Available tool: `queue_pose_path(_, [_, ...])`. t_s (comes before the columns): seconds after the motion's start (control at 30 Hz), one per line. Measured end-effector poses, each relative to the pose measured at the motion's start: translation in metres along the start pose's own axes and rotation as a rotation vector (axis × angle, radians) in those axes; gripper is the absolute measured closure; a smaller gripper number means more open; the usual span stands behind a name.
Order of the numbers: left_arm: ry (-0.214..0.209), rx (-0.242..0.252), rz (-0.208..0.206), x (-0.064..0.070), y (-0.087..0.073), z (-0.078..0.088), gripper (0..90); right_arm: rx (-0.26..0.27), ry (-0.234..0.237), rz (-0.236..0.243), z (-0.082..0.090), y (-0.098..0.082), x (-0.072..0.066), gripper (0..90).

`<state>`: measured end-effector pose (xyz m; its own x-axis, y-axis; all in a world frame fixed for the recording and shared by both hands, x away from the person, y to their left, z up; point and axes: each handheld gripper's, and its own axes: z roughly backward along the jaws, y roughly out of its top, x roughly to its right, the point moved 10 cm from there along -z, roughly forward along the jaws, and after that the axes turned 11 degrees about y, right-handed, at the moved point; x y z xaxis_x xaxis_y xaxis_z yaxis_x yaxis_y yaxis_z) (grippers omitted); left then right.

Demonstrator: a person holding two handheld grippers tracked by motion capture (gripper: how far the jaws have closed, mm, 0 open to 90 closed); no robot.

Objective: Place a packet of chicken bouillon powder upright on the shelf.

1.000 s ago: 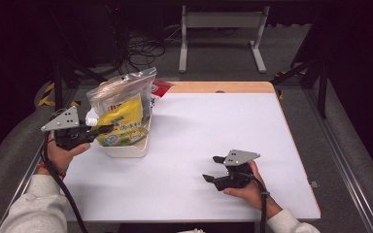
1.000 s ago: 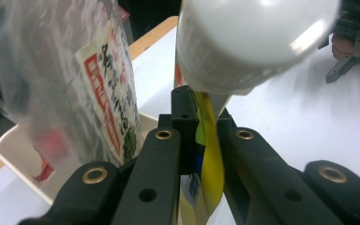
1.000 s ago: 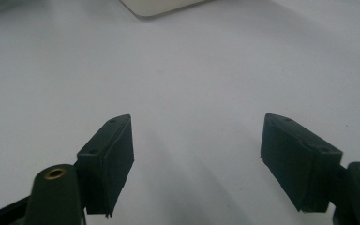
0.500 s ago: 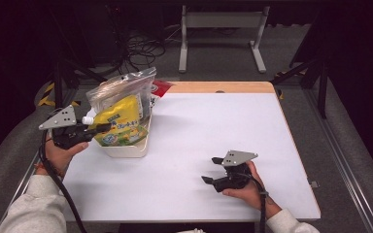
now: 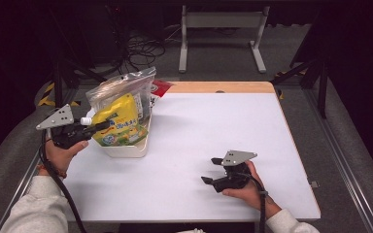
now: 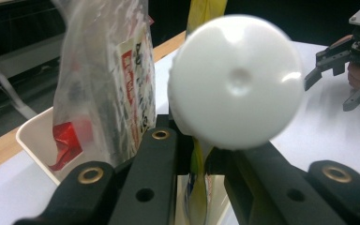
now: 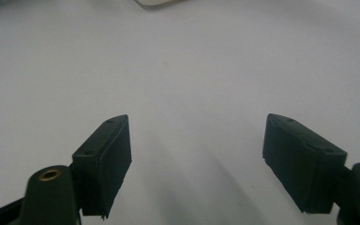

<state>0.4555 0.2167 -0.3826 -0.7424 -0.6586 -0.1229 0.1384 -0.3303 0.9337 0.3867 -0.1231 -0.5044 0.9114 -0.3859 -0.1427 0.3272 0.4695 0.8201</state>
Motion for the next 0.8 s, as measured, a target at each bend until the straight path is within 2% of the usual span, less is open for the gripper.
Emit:
queue_pose_path(0.07, [0.011,-0.006,0.000,0.000,0.001,0.000,85.5,0.000,0.000,-0.001,0.000,0.000,0.000,23.8])
queue_pose_path(0.13, [0.021,-0.034,-0.024,0.001,0.002,0.000,85.8,-0.004,0.000,-0.002,-0.001,-0.001,0.000,23.8])
queue_pose_path(0.17, [0.026,-0.038,-0.023,0.001,0.003,0.000,85.8,-0.004,0.003,-0.003,-0.001,-0.001,0.000,23.8])
queue_pose_path(0.2, [0.012,-0.045,-0.033,0.004,0.003,0.000,86.1,-0.005,0.003,-0.002,-0.001,-0.001,0.000,23.7])
queue_pose_path(0.27, [0.032,-0.073,-0.049,0.005,0.002,-0.003,86.3,-0.010,0.002,-0.002,-0.002,-0.001,0.000,23.8])
queue_pose_path(0.33, [0.022,-0.076,-0.059,0.007,0.001,-0.005,86.7,-0.013,0.002,-0.003,-0.002,-0.002,0.000,23.8])
queue_pose_path(0.43, [0.021,-0.089,-0.058,0.007,-0.002,-0.007,87.5,-0.017,0.002,-0.004,-0.003,-0.002,0.000,23.8])
queue_pose_path(0.47, [0.039,-0.097,-0.051,0.005,-0.004,-0.008,87.5,-0.017,0.004,-0.004,-0.003,-0.002,-0.001,23.8])
queue_pose_path(0.5, [0.023,-0.085,-0.048,0.006,-0.004,-0.007,87.4,-0.017,0.005,-0.004,-0.003,-0.002,-0.001,23.8])
queue_pose_path(0.67, [0.027,-0.060,-0.036,0.003,0.000,0.005,86.8,-0.017,0.007,-0.007,-0.003,-0.003,-0.001,23.8])
queue_pose_path(0.7, [0.012,-0.070,-0.050,0.005,-0.001,0.006,86.7,-0.016,0.006,-0.009,-0.003,-0.003,0.000,23.8])
queue_pose_path(0.73, [0.016,-0.103,-0.074,0.007,-0.003,0.004,86.8,-0.017,0.004,-0.010,-0.003,-0.003,0.000,23.8])
queue_pose_path(0.8, [0.014,-0.138,-0.093,0.010,-0.005,0.000,87.0,-0.017,0.004,-0.009,-0.003,-0.003,0.001,23.8])
